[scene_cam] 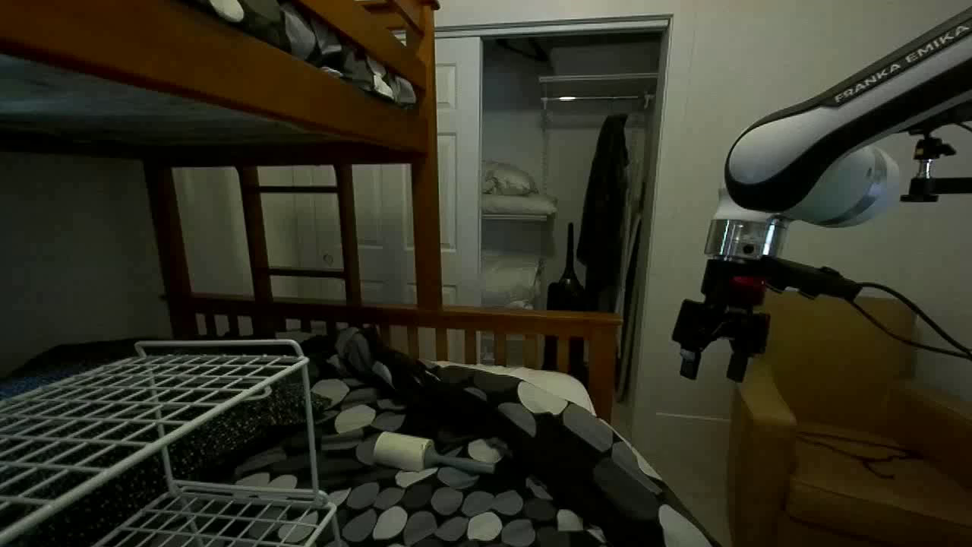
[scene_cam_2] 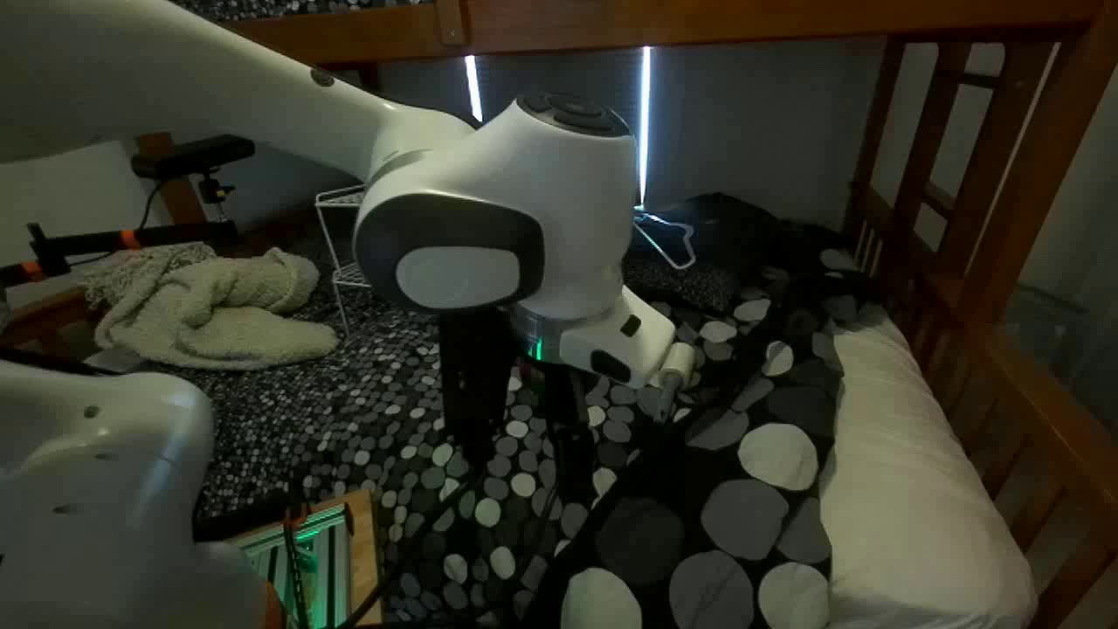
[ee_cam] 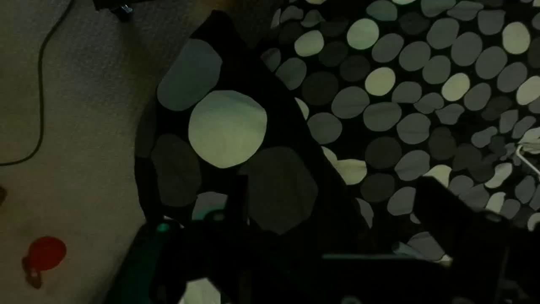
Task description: Move the object forward and cover it with the blanket
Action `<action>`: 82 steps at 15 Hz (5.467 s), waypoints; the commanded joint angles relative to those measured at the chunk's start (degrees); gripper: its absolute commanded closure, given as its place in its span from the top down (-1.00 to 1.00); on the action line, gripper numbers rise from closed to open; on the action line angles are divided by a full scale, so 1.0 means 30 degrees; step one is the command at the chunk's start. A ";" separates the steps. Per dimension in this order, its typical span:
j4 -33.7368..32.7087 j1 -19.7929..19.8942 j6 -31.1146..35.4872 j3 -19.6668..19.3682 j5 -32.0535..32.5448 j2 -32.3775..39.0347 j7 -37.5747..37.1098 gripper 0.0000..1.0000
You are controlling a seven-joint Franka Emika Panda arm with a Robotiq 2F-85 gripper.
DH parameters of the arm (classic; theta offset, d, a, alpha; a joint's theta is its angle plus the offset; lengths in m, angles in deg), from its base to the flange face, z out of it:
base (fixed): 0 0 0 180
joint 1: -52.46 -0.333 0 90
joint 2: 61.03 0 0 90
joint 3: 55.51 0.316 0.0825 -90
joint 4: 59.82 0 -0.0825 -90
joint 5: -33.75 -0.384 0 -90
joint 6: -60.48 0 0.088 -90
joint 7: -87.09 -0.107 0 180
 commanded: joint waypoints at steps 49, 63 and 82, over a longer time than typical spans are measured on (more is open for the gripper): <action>-1.0069 -0.2807 1.6774 0.5606 0.6398 1.9035 0.2190 1.00; -1.4477 -0.3330 1.7751 0.5609 0.6335 2.3590 0.2150 1.00; -2.2075 -0.4077 1.6256 0.6047 0.6641 2.9318 0.3656 1.00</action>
